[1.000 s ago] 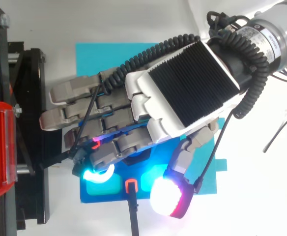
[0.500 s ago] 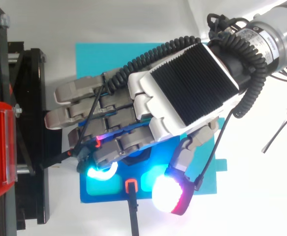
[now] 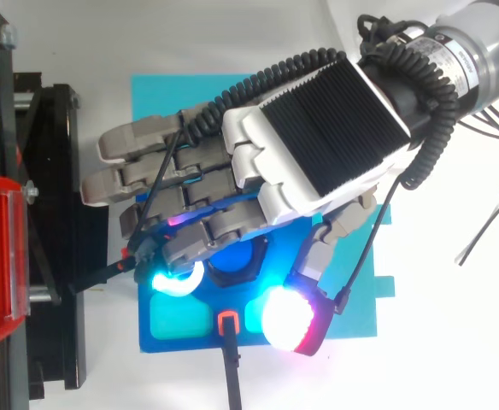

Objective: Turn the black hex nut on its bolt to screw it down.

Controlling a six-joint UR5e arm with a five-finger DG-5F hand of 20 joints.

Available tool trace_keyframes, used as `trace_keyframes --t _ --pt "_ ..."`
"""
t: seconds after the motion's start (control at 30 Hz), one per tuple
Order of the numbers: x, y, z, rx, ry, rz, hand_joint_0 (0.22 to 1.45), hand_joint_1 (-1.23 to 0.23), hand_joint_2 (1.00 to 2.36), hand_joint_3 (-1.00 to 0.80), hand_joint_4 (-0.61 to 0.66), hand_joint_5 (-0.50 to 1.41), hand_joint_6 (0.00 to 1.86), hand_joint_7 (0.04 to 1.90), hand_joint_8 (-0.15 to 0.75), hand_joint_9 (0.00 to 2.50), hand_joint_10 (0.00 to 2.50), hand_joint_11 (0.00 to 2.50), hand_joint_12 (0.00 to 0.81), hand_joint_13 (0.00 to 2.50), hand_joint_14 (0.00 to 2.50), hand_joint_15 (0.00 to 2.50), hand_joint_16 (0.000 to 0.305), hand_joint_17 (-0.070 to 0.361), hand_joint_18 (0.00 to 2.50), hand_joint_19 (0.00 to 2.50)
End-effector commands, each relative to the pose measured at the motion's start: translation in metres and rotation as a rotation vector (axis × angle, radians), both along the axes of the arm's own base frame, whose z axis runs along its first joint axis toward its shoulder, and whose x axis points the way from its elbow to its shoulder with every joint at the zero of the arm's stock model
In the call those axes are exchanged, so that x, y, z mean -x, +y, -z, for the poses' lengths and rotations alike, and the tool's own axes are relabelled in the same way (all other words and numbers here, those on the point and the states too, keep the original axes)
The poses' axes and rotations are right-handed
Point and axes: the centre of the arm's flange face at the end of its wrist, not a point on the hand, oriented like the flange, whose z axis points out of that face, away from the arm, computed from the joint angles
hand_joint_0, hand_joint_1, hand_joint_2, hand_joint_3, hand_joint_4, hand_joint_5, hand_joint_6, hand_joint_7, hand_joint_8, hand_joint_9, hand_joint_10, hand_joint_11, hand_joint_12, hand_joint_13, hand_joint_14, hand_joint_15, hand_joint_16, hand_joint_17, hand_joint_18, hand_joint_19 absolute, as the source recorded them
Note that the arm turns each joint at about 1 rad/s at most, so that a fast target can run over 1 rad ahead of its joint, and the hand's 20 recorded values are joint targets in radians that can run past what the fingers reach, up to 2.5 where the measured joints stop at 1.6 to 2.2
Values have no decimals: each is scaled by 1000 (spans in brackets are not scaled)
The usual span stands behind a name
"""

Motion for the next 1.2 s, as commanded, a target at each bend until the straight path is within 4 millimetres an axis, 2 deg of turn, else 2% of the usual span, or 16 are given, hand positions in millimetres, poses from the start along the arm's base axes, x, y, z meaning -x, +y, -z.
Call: trace_keyframes --t 0.0,0.33,1.17 --pt "0 -2 0 -3 -2 0 436 -443 1000 -500 289 -172 649 874 333 464 12 473 365 269 2 76 44 100 0 115" --pt "3 -9 1 5 -3 -6 437 -447 1000 -500 293 -180 706 785 335 468 9 473 365 272 2 74 44 99 2 109" --pt "14 -45 2 19 -2 -5 437 -449 1000 -500 293 -181 701 790 332 467 12 483 364 279 1 78 44 99 4 113"
